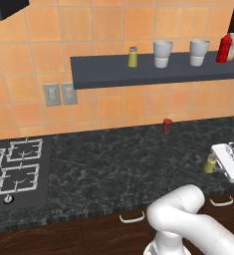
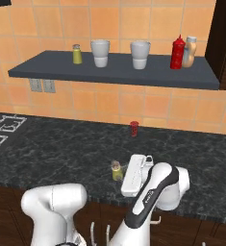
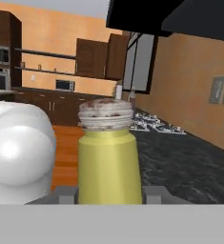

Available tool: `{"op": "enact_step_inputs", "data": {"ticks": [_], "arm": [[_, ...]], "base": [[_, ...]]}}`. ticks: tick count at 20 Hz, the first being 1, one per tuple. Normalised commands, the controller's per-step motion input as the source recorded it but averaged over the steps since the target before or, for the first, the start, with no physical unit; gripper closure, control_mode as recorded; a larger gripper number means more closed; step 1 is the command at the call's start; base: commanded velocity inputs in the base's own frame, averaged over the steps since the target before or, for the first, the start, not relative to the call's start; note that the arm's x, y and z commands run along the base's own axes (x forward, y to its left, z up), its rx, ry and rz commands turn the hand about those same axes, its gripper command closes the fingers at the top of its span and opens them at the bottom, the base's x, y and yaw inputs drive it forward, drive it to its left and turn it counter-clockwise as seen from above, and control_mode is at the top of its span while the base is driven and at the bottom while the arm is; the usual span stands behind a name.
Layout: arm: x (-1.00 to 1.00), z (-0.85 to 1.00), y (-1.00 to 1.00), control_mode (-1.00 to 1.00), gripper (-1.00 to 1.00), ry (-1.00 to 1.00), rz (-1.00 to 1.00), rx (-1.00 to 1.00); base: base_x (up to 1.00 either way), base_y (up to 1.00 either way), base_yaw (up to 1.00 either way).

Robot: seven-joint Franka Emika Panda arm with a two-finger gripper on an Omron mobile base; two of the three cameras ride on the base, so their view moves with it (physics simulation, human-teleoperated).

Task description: Put the shaker and condiment bottle from the counter next to their counterparts in the cabinet.

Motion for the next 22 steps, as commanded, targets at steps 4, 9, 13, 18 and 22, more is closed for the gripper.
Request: {"op": "enact_step_inputs", "data": {"ticks": [4, 9, 13, 18, 22], "arm": [[-0.16, 0.56, 0.54, -1.00, 1.00, -0.01, -0.07, 0.00], [-0.06, 0.68, 0.47, -1.00, 1.00, 0.00, -0.09, 0.00], [-0.01, 0.72, 0.37, -1.00, 1.00, -0.01, -0.08, 0.00], [-0.03, 0.70, 0.40, -1.00, 1.00, -0.02, -0.10, 0.00], [-0.09, 0.66, 0.43, -1.00, 1.00, -0.04, -0.12, 0.00]], "base": [[0.00, 0.00, 0.00], [0.00, 0.00, 0.00], [0.00, 0.00, 0.00], [0.00, 0.00, 0.00], [0.00, 0.00, 0.00]]}}
